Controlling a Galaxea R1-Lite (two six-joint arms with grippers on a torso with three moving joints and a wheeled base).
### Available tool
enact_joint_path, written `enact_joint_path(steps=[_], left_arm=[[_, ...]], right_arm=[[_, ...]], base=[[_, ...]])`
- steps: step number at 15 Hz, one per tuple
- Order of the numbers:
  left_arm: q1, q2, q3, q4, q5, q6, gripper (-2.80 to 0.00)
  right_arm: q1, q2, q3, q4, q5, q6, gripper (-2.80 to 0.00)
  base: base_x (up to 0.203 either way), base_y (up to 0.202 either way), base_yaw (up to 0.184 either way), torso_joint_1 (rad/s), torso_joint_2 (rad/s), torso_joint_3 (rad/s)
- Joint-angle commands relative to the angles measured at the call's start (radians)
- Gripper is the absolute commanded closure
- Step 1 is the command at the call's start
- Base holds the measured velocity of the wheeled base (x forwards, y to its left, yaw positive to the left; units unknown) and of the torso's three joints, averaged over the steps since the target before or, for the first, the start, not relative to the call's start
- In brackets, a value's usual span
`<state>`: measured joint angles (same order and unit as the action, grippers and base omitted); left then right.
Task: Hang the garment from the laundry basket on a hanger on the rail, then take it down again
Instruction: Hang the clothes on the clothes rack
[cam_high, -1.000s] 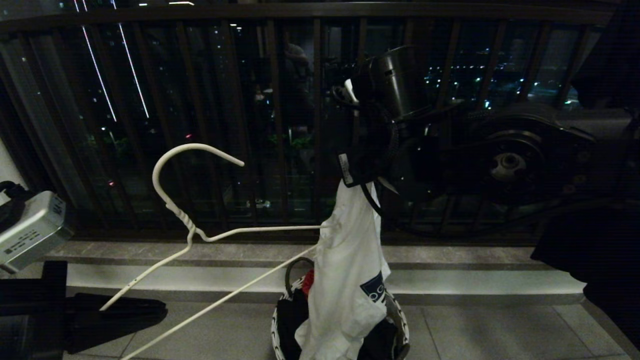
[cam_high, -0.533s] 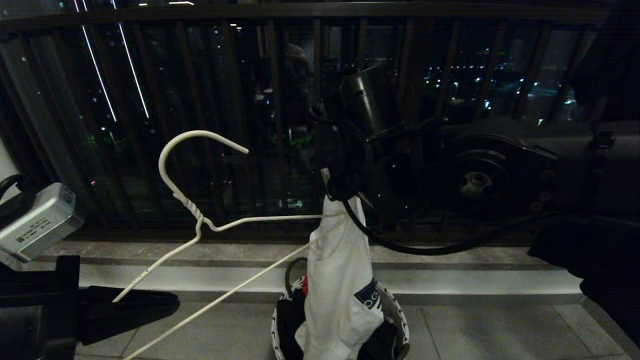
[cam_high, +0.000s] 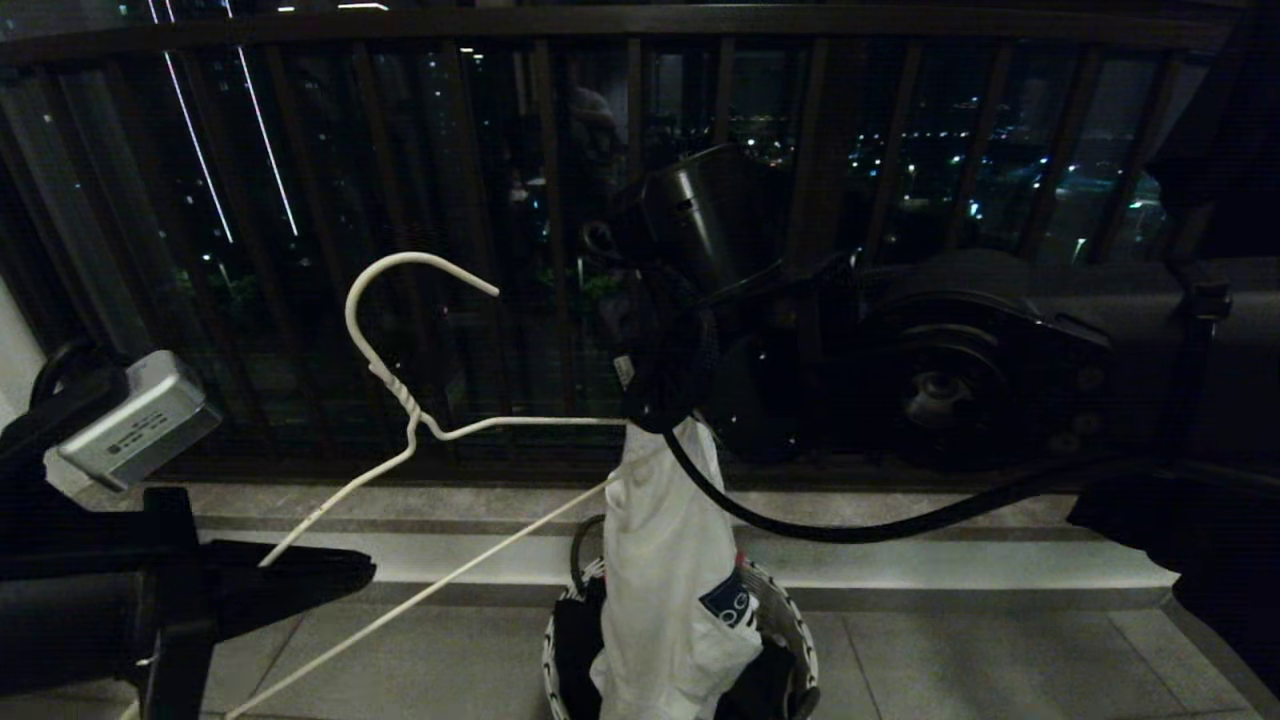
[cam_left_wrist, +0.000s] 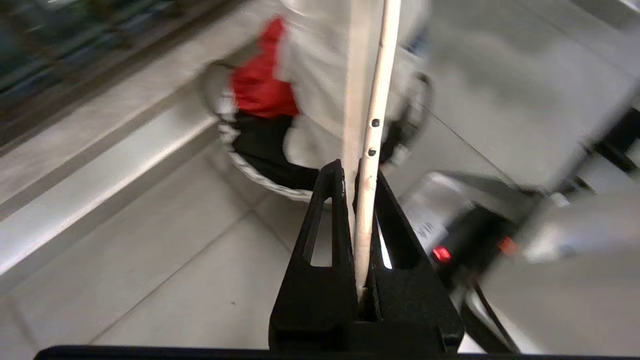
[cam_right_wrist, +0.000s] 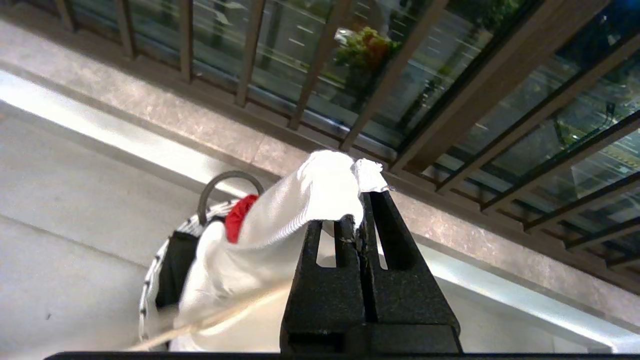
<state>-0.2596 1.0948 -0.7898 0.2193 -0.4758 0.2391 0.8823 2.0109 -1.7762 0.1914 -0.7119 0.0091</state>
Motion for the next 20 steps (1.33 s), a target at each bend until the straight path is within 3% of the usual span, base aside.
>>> enact_joint_path(steps=[1, 4, 9, 12, 18, 20], left_arm=[[0.0, 0.032, 0.002, -0.022, 0.051, -0.03, 0.0], [0.0, 0.03, 0.001, -0.023, 0.123, -0.025, 0.0], [0.0, 0.013, -0.004, -0.023, 0.158, -0.026, 0.0], [0.0, 0.028, -0.003, -0.055, 0.225, -0.025, 0.0], [-0.019, 0.06, 0.024, -0.109, 0.218, -0.036, 0.0], [-0.038, 0.082, 0.058, -0.194, 0.219, -0.041, 0.0]], right_arm=[[0.006, 0.0, -0.002, 0.01, -0.004, 0.0, 0.0], [0.004, 0.0, -0.003, 0.02, -0.006, 0.0, 0.0], [-0.005, -0.001, -0.005, 0.052, -0.006, 0.0, 0.0], [0.006, -0.003, -0.003, 0.065, -0.002, 0.003, 0.0], [0.039, 0.028, -0.078, 0.077, 0.035, 0.011, 0.0], [0.048, 0.047, -0.118, 0.081, 0.043, 0.012, 0.0]], base=[[0.0, 0.0, 0.0, 0.0, 0.0, 0.0], [0.0, 0.0, 0.0, 0.0, 0.0, 0.0], [0.0, 0.0, 0.0, 0.0, 0.0, 0.0], [0.0, 0.0, 0.0, 0.0, 0.0, 0.0], [0.0, 0.0, 0.0, 0.0, 0.0, 0.0], [0.0, 0.0, 0.0, 0.0, 0.0, 0.0]])
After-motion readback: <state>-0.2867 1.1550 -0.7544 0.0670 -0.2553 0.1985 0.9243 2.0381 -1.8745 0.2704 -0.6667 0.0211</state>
